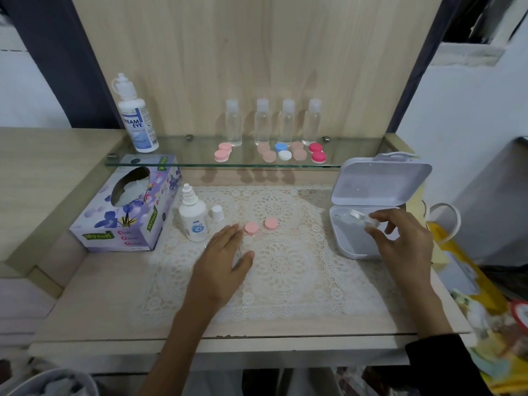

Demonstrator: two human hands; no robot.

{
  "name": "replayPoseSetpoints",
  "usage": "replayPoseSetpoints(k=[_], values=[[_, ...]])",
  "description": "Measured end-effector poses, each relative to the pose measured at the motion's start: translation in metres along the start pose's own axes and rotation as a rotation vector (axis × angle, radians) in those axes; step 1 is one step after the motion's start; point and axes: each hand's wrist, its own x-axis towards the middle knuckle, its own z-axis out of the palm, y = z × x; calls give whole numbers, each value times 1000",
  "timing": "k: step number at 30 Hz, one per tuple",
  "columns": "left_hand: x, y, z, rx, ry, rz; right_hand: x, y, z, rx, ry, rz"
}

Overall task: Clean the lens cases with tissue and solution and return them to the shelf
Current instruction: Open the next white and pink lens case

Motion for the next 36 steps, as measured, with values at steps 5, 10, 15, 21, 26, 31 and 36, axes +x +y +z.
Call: replayPoseSetpoints(k=[5,10,15,21,26,31,36], values=[[0,0,1,-2,9,10,-1,0,0,-17,17,-29],[0,-1,0,-10,5,7,-1,3,2,-21,18,-14],[0,-1,1,-16,0,2,-1,1,3,-15,-11,20],[-1,-2,2,-23,4,8,4,-35,1,387,-21,211],[-1,-2,2,-36,3,10,-1,-77,20,601,-281,270],[0,0,-4,-153,52,43,-21,-99,57,589,-567,292],[1,1,-6,-177,50,111,-25,-107,70,477,-592,275]])
